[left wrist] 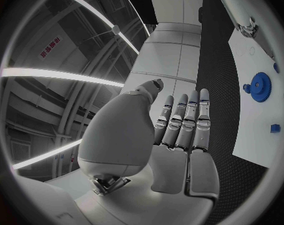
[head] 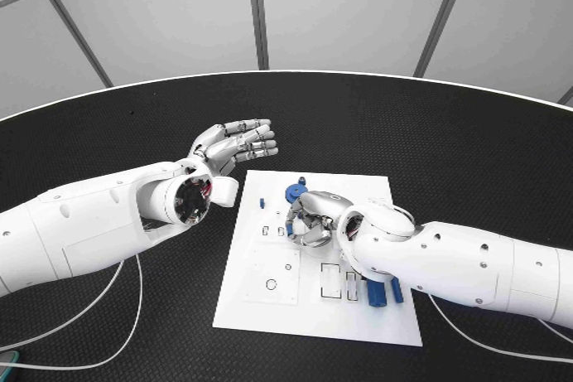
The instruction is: Assemble the parts on the task board
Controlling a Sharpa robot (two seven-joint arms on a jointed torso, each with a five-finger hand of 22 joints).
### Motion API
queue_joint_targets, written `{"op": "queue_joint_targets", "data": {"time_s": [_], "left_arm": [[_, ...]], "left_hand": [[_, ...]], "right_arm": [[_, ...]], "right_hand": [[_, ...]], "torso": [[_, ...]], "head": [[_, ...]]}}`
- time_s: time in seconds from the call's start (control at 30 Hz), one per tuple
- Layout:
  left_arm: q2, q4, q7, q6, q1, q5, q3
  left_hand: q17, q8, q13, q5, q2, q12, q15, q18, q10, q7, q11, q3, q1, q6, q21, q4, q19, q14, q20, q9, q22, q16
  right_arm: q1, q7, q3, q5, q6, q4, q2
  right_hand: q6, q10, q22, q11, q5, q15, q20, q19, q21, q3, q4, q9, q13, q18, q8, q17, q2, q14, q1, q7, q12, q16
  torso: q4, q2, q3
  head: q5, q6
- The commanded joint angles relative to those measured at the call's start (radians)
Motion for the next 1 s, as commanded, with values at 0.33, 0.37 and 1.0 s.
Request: {"op": "queue_joint_targets", "data": {"time_s": [0.33, 0.37, 1.0], "left_arm": [[-0.001, 0.000, -0.001, 0.000, 0.000, 0.000, 0.000], [-0.001, 0.000, -0.001, 0.000, 0.000, 0.000, 0.000], [-0.003, -0.001, -0.002, 0.000, 0.000, 0.000, 0.000]], "left_hand": [[0.000, -0.002, 0.000, -0.005, -0.006, -0.003, -0.002, 0.012, 0.002, 0.077, -0.003, 0.005, -0.002, -0.003, -0.007, 0.000, 0.007, 0.001, -0.002, -0.001, -0.001, -0.004], [0.000, -0.002, 0.000, -0.005, -0.006, -0.003, -0.002, 0.012, 0.002, 0.077, -0.003, 0.005, -0.002, -0.003, -0.007, 0.000, 0.007, 0.001, -0.002, -0.001, -0.001, -0.004], [0.000, -0.002, 0.000, -0.005, -0.006, -0.003, -0.002, 0.012, 0.002, 0.077, -0.003, 0.005, -0.002, -0.003, -0.007, 0.000, 0.007, 0.001, -0.002, -0.001, -0.001, -0.004]], "right_arm": [[0.000, 0.001, 0.000, 0.000, 0.001, -0.002, 0.002], [0.000, 0.001, 0.000, 0.000, 0.002, -0.002, 0.002], [0.000, 0.005, 0.000, 0.000, 0.001, 0.001, 0.000]], "right_hand": [[-0.026, -0.012, 0.250, 0.014, -0.009, 0.015, 0.014, 0.097, -0.008, -0.002, 0.000, -0.007, 0.133, -0.010, -0.015, 0.251, -0.013, 0.101, -0.018, 0.006, -0.013, -0.001], [-0.030, -0.015, 0.249, 0.016, -0.012, 0.016, 0.015, 0.097, -0.009, -0.003, 0.000, -0.008, 0.131, -0.010, -0.018, 0.250, -0.016, 0.100, -0.019, 0.008, -0.015, -0.001], [-0.080, -0.029, 0.246, 0.032, -0.034, 0.031, 0.029, 0.094, -0.013, -0.009, -0.003, -0.024, 0.121, -0.009, -0.050, 0.248, -0.042, 0.100, -0.031, 0.025, -0.025, -0.002]], "torso": [[0.0002, 0.000, -0.0004], [0.0002, 0.000, -0.0002], [0.0001, 0.001, 0.0007]], "head": [[0.000, -0.001], [0.000, -0.001], [-0.001, -0.003]]}}
